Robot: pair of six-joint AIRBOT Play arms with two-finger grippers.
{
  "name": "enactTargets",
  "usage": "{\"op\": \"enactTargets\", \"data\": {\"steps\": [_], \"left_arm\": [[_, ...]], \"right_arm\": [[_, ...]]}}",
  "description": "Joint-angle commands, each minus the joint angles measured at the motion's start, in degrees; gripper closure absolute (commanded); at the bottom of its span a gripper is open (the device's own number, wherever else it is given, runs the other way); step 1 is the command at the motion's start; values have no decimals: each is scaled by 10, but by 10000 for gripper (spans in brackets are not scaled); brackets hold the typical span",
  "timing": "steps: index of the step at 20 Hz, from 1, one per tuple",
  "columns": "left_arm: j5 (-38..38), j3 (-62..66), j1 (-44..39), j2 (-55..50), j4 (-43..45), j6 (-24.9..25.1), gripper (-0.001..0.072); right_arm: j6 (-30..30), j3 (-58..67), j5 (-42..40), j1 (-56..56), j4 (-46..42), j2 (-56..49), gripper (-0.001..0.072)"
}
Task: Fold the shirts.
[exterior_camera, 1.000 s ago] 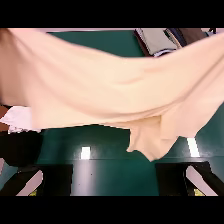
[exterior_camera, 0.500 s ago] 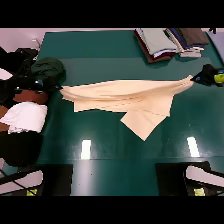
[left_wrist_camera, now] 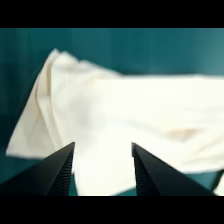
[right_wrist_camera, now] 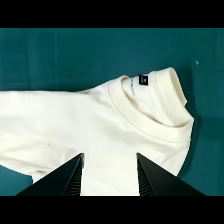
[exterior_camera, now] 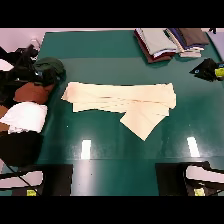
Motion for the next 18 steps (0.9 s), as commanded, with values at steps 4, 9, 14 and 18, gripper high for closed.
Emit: {"op": "enactTargets", "data": {"steps": [4, 9, 14, 18], "left_arm": [[-11, -138, -58, -2, 77, -40, 289], [40, -200, -76, -2, 50, -52, 287], [113, -201, -127, -3, 44, -67, 289], [118, -197, -130, -3, 42, -95, 683]], "right_arm": [[-10, -121, -11, 0, 0, 86, 336], [-14, -163, -17, 0, 1, 111, 336], [-14, -164, -10, 0, 2, 112, 336], [-16, -164, -5, 0, -8, 111, 336]]}}
